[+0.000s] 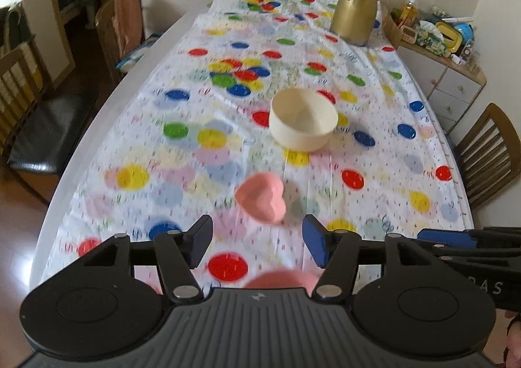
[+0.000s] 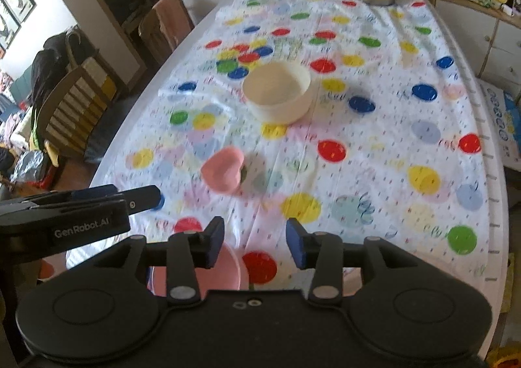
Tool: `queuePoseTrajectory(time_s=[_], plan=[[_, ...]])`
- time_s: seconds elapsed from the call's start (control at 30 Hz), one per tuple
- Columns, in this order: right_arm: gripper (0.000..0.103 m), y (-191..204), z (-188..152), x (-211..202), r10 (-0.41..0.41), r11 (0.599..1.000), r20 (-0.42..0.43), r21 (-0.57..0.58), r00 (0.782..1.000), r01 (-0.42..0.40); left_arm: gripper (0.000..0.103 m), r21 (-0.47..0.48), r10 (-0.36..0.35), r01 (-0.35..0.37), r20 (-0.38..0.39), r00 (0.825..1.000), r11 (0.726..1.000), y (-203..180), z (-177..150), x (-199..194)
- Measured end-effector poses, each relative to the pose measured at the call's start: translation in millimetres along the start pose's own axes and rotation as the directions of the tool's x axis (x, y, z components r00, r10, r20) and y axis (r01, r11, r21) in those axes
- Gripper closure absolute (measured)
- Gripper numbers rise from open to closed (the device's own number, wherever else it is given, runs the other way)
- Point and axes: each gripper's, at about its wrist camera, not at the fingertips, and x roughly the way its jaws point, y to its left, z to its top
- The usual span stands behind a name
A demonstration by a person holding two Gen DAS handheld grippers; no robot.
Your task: Organize plates and bowls
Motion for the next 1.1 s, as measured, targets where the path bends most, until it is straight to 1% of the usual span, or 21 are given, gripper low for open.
queuePoseTrajectory(time_s=[0.03, 0.07, 0.1, 0.17, 0.23, 0.27, 0.4, 0.47, 0.5, 0.53, 0.6, 0.77, 0.93, 1.03, 1.1], plan=[[0.057, -1, 4, 0, -0.009, 1.000, 0.008, 0.004, 1.000, 0.009, 0.043, 0.008, -0.003, 0.003, 0.001, 1.000, 1.000, 0, 6, 3], [0.052, -2, 9, 0, -0.019, 1.000, 0.017, 0.012, 1.000, 0.019, 0.043, 0.014, -0.007, 0.007, 0.001, 1.000, 1.000, 0, 11, 5], [0.045, -4, 13, 0, -0.025, 0.999, 0.025, 0.024, 0.999, 0.025, 0.043, 0.020, -0.011, 0.011, 0.003, 1.000, 1.000, 0, 16, 8], [0.035, -8, 21, 1, -0.036, 0.998, 0.042, 0.045, 0.998, 0.034, 0.043, 0.034, -0.023, 0.022, 0.007, 1.000, 0.999, 0, 26, 14], [0.032, -9, 30, 5, -0.054, 0.997, 0.052, 0.053, 0.997, 0.051, 0.043, 0.048, -0.029, 0.029, 0.012, 1.000, 0.998, 1, 38, 21], [0.030, -10, 35, 8, -0.060, 0.997, 0.053, 0.056, 0.997, 0.057, 0.040, 0.052, -0.033, 0.032, 0.012, 0.999, 0.998, 2, 42, 24], [0.017, -10, 52, 20, -0.077, 0.995, 0.074, 0.068, 0.994, 0.072, 0.031, 0.075, -0.045, 0.043, 0.017, 0.999, 0.996, 5, 64, 40], [0.014, -11, 62, 29, -0.083, 0.994, 0.080, 0.075, 0.993, 0.077, 0.026, 0.087, -0.052, 0.051, 0.011, 0.999, 0.995, 7, 73, 50], [0.010, -11, 66, 33, -0.087, 0.993, 0.081, 0.083, 0.993, 0.080, 0.025, 0.091, -0.055, 0.054, 0.008, 0.998, 0.994, 9, 78, 55], [0.009, -12, 71, 38, -0.093, 0.992, 0.084, 0.092, 0.992, 0.085, 0.025, 0.095, -0.058, 0.057, 0.005, 0.998, 0.994, 10, 83, 61], [0.008, -14, 80, 46, -0.108, 0.989, 0.090, 0.106, 0.990, 0.099, 0.025, 0.100, -0.063, 0.063, -0.003, 0.998, 0.993, 11, 93, 73], [0.008, -22, 101, 72, -0.138, 0.980, 0.074, 0.153, 0.988, 0.126, 0.025, 0.104, -0.068, 0.071, -0.026, 0.997, 0.992, 16, 118, 109], [0.009, -36, 118, 99, -0.162, 0.970, 0.051, 0.190, 0.986, 0.149, 0.025, 0.111, -0.095, 0.102, -0.068, 0.993, 0.989, 17, 137, 148], [0.012, -45, 128, 116, -0.189, 0.961, 0.035, 0.212, 0.981, 0.177, 0.025, 0.110, -0.107, 0.117, -0.094, 0.990, 0.987, 16, 144, 169], [0.016, -52, 133, 126, -0.201, 0.954, 0.023, 0.232, 0.979, 0.190, 0.025, 0.111, -0.114, 0.126, -0.111, 0.987, 0.986, 14, 146, 181]])
